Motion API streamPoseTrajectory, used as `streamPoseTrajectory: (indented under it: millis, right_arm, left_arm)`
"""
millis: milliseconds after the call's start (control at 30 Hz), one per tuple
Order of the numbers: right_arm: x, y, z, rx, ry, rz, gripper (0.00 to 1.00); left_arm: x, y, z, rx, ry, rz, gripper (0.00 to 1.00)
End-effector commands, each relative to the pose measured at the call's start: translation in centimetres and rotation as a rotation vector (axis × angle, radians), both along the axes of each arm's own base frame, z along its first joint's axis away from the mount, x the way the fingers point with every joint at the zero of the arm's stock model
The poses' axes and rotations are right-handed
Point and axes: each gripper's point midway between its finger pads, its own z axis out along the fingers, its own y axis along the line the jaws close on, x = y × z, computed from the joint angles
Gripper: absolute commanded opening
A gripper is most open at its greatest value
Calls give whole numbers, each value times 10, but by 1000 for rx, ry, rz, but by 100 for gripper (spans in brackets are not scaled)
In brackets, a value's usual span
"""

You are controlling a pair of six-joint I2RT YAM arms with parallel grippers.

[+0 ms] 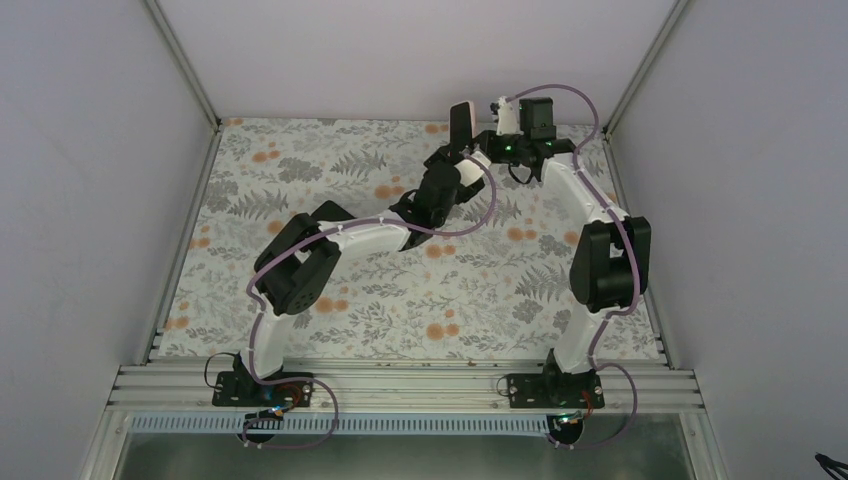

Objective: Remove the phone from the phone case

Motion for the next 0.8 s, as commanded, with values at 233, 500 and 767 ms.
streamPoseTrajectory:
  millis: [233,500,767]
  right_arm:
    - [-9,6,29,44,-76,41,4]
    - [-21,11,17,71,-32,77,4]
    - [-51,22,17,194,19,175,3]
  left_arm:
    - [20,39,13,-40,-58,116,83]
    - [39,66,17,-32,-98,219,67]
    - [55,114,31,-37,-192,366,70]
